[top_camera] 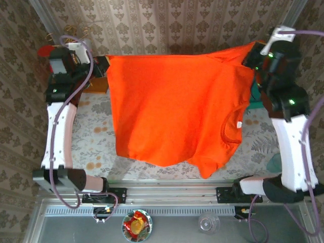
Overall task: Fold the inside-out t-shirt
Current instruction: Flatten out the T-shirt at the center of the table.
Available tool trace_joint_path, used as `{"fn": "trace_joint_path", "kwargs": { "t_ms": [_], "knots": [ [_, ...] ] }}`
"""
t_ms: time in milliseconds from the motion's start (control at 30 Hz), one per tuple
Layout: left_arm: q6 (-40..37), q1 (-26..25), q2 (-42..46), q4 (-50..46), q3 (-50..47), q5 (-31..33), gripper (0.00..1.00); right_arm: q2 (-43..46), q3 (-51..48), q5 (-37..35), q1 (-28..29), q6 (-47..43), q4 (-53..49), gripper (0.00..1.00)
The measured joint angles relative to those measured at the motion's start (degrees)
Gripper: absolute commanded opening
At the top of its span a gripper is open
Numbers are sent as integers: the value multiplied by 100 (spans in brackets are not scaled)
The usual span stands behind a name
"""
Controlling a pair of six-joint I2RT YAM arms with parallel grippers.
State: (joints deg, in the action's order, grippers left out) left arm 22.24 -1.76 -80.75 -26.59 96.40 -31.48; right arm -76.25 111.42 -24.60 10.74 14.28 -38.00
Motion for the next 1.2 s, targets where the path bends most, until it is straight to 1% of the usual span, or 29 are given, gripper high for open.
{"fn": "trace_joint_path", "kwargs": {
  "t_ms": [100, 167, 300, 433, 500, 567, 633, 667, 733, 800, 900, 1000, 1100, 1200],
  "knots": [
    [2, 0, -555, 85, 197, 28, 0, -551, -15, 94, -140, 142, 262, 0],
    [15, 0, -1034, 133, 691, 22, 0, -955, 289, 164, -245, 256, 332, 0],
    [48, 28, -2083, 94, 2345, -28, 0, -2020, 1836, 426, -479, 496, 295, 0],
    [74, 87, -2778, -170, 3936, -122, 0, -2763, 3495, 584, -568, 566, -46, 0],
    [90, 107, -2870, -232, 4293, -210, 0, -2863, 3954, 651, -566, 564, -219, 0],
    [87, 111, -2793, -262, 4234, -267, 0, -2761, 3978, 730, -570, 566, -358, 0],
    [85, 109, -2573, -236, 3773, -286, 0, -2487, 3532, 815, -579, 566, -404, 0],
    [83, 111, -2387, -205, 3344, -284, 0, -2243, 3056, 885, -588, 566, -387, 0],
    [44, 120, -1969, -146, 2339, -280, 0, -1648, 1792, 1034, -599, 599, -289, 0],
    [-70, 146, -1484, -107, 1117, -236, 0, -914, 151, 1226, -599, 702, -105, 0],
    [-254, 219, -791, -120, -640, -52, 0, 28, -2004, 1528, -592, 933, 120, 0],
    [-306, 289, -179, -52, -2365, 166, 0, 807, -3877, 1816, -560, 1300, 297, 0],
    [-297, 348, 68, 85, -3753, 317, 0, 1180, -5375, 2122, -518, 1711, 562, 0],
    [-223, 411, -96, 293, -4647, 481, 0, 1064, -6454, 2385, -476, 2004, 861, 0]
  ]
}}
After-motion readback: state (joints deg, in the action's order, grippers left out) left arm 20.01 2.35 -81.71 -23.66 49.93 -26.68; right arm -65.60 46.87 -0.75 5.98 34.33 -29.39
